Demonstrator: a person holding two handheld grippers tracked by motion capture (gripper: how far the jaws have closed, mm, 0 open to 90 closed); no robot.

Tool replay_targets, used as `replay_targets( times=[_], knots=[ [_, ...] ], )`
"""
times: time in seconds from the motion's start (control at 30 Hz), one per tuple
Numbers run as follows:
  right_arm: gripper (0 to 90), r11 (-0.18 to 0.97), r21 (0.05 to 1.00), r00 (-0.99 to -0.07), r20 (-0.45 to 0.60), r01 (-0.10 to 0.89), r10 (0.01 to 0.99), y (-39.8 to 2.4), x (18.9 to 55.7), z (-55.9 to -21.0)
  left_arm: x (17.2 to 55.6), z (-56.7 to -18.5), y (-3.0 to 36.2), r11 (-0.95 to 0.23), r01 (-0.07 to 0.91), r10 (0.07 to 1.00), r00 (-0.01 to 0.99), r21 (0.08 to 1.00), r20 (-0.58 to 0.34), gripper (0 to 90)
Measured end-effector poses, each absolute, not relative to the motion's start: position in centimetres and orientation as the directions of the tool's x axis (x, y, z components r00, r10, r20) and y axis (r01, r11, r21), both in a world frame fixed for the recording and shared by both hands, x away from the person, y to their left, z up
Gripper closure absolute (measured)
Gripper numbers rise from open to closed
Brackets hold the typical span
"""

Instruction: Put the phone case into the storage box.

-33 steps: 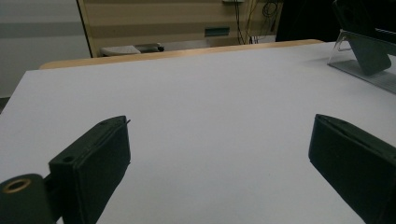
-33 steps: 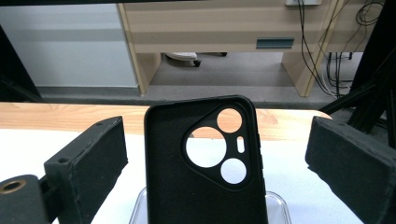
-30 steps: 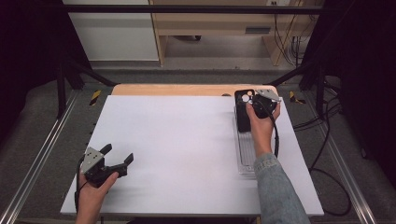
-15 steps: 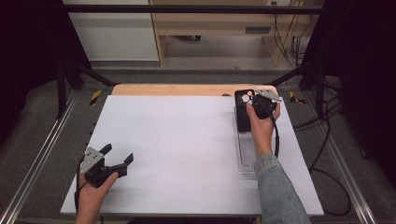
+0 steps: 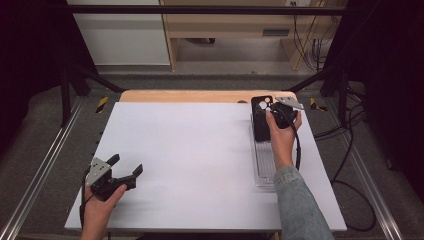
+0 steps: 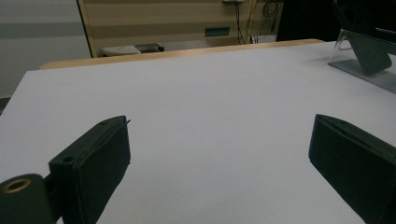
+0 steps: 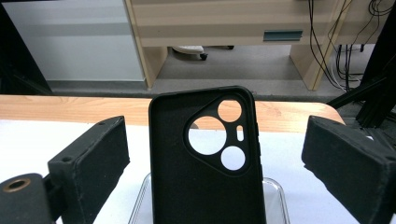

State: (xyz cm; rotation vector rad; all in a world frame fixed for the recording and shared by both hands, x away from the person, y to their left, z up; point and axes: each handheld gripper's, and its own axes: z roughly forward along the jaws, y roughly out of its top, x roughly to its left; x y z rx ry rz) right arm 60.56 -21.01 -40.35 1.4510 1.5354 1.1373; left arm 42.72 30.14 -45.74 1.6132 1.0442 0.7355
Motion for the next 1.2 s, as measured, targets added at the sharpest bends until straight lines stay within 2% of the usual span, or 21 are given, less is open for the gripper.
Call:
replay_targets(
  times=[1.2],
  knots=[
    [8.2,-0.043,0.943,-0.133,0.091,0.33,0.987,-22.0,59.2,-39.7,42.7,-45.7,30.2,-0.091,0.265,0.9,0.434,0.96,-0.035,5.6]
  ],
)
